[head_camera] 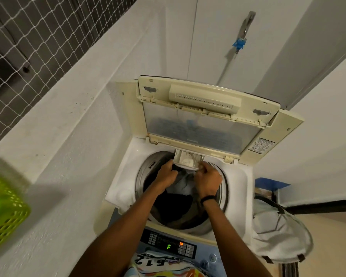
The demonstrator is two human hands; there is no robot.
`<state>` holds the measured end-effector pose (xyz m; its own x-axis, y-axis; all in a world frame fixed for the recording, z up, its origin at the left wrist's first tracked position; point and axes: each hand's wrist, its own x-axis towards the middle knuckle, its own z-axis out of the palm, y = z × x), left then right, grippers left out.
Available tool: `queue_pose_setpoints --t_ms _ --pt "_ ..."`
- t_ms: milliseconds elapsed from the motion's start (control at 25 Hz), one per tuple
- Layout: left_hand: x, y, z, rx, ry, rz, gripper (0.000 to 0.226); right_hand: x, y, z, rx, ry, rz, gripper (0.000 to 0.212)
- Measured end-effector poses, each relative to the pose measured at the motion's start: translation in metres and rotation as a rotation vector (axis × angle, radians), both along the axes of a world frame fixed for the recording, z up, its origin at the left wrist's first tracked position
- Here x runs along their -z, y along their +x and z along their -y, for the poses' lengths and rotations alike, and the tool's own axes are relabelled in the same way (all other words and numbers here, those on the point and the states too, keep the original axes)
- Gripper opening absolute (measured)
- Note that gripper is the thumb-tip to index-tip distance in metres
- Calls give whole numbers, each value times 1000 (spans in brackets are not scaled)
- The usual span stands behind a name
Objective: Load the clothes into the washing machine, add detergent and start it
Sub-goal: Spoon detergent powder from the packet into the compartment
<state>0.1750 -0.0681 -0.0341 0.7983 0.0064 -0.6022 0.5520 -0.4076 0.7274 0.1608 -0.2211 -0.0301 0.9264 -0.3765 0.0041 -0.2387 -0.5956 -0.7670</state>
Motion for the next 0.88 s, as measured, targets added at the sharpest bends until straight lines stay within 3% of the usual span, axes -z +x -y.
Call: queue_pose_setpoints --t_ms 200,280,680,880 --pt "-71 -15 -26 -267 -37 251 50 -41 8 -5 213 983 -267 18" --pt "-100 -28 -48 -331 -58 404 44 -67 5 -23 184 1224 -330 25" --pt "-236 -139 -174 -742 -15 897 30 -187 -24 -170 -383 1358 -522 21" --pt "-287 -218 -220 -977 223 1024 24 -240 -50 -229 -714 1249 -579 21"
